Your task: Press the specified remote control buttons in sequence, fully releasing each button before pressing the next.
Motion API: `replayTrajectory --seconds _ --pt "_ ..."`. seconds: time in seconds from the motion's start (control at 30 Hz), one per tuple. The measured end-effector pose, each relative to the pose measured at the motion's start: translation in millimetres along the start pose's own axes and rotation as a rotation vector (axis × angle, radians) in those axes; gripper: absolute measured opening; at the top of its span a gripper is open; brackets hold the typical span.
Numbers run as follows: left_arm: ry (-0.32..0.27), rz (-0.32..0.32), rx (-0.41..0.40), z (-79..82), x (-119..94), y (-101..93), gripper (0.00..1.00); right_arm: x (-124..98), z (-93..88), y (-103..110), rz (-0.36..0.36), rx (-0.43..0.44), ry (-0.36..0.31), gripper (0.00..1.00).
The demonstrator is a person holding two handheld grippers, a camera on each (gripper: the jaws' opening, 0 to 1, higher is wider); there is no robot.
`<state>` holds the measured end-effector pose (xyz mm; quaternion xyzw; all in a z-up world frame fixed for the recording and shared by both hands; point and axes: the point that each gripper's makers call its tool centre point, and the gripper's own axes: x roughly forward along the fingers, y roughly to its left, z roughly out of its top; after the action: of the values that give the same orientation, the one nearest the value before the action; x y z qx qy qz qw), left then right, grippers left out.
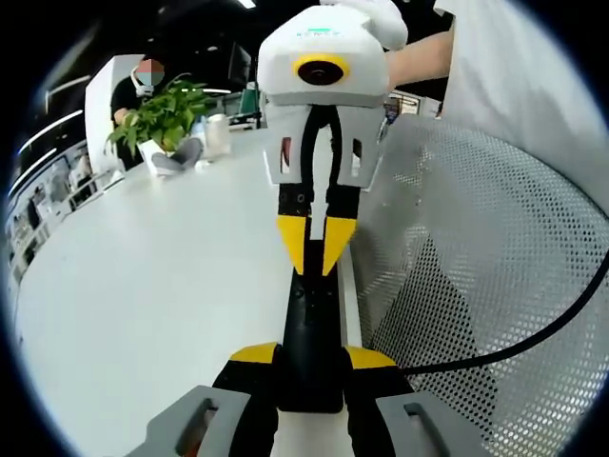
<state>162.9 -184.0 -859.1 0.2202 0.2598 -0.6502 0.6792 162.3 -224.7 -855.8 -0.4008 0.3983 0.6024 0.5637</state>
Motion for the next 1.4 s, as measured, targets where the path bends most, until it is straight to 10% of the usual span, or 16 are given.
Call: replayTrajectory --seconds 0.2,0.63,1.4 --pt "0.001 0.0 0.002 0.0 0 0.2 0.25 1 -0.6 0 -0.009 -0.01 0.041 0.04" --pt "0.0 0.0 -0.001 0.0 0 0.0 0.25 -5 0.8 -2 -0.089 0.167 -0.324 0.03" --pt "-0.003 0.001 -0.003 -0.1 0 -0.2 0.25 -1 8.7 1 -0.117 -0.025 -0.179 0.0"
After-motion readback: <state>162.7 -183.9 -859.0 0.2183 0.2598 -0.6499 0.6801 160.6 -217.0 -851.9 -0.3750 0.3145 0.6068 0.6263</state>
